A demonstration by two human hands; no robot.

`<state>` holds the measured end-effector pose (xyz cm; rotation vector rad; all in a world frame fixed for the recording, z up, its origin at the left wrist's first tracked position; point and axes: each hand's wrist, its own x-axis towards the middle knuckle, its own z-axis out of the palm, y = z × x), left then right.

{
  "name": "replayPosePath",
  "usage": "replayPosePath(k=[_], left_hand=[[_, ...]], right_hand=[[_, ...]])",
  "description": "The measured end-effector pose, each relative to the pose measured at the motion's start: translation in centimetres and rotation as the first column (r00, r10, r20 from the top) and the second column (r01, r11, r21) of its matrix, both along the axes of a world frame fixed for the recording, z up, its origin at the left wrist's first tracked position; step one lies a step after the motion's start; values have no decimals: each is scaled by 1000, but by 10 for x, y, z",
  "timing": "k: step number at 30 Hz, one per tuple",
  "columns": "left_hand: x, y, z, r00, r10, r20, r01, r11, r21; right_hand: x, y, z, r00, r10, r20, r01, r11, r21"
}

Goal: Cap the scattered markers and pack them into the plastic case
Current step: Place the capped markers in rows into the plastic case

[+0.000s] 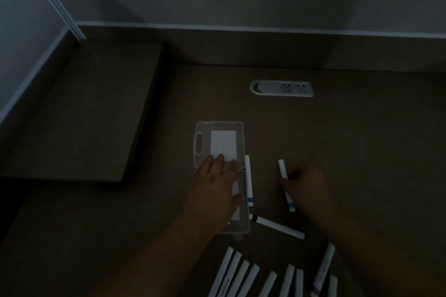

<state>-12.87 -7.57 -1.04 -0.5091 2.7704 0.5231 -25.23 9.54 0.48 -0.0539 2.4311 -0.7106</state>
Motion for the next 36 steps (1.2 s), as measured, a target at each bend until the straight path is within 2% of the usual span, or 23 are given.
replayPosePath(k=[6,11,15,18,24,27,31,34,36], left_hand=[[25,-46,-7,985,100,-139,-91,994,64],[34,-65,-20,985,51,-162,-33,993,115],[35,-66,-33,978,38,-203,-20,996,90],[36,-68,-38,975,31,-220,-14,997,79],[37,-69,-43,973,39,-226,-20,996,87],[37,-69,-41,975,33,-220,-13,996,92],[35,-69,-40,975,32,-222,-9,995,102],[36,-69,-41,972,36,-234,-11,994,108],[37,-69,-42,971,35,-237,-11,995,101]], right_hand=[[-6,-28,5,1000,-4,26,6,997,-79],[-9,-61,12,999,24,31,-17,980,-196],[-12,-89,11,999,34,6,-31,971,-238],[-16,-108,9,999,23,-25,-28,973,-231],[-27,-125,-3,973,96,-211,-120,987,-105],[-30,-125,-8,969,112,-222,-132,989,-74],[-30,-120,-13,985,100,-142,-110,992,-65],[-32,-118,-10,998,37,43,-32,992,-123],[-38,-120,-4,991,36,130,-25,996,-81]])
